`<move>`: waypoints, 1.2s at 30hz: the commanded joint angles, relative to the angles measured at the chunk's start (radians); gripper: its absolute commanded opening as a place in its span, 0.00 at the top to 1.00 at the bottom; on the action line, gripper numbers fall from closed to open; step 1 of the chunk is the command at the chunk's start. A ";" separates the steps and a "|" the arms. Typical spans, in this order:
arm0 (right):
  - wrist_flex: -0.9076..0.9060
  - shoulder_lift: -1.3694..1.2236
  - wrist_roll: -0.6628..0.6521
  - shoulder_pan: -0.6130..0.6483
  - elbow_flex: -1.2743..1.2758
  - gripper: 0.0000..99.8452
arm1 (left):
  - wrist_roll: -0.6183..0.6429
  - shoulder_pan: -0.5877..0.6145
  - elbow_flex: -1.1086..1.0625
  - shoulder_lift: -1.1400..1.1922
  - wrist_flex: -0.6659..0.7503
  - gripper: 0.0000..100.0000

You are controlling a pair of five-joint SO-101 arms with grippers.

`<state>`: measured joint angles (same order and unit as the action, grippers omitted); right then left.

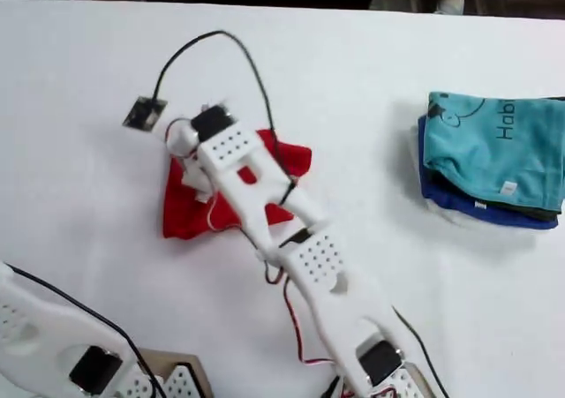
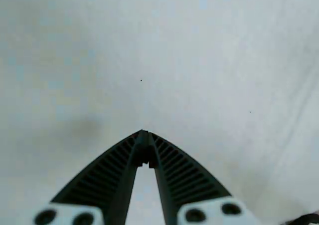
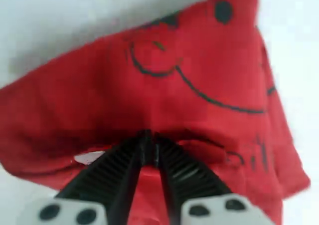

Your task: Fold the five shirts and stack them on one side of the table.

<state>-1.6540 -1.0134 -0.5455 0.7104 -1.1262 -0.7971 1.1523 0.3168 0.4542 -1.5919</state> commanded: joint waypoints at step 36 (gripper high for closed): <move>0.197 0.628 0.008 -0.094 0.726 0.98 | 0.032 -0.074 -0.001 -0.003 0.032 0.97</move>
<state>-1.5159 -0.3736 -0.5470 0.6291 -0.4020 -0.7756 1.0863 0.3168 0.4572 -1.5673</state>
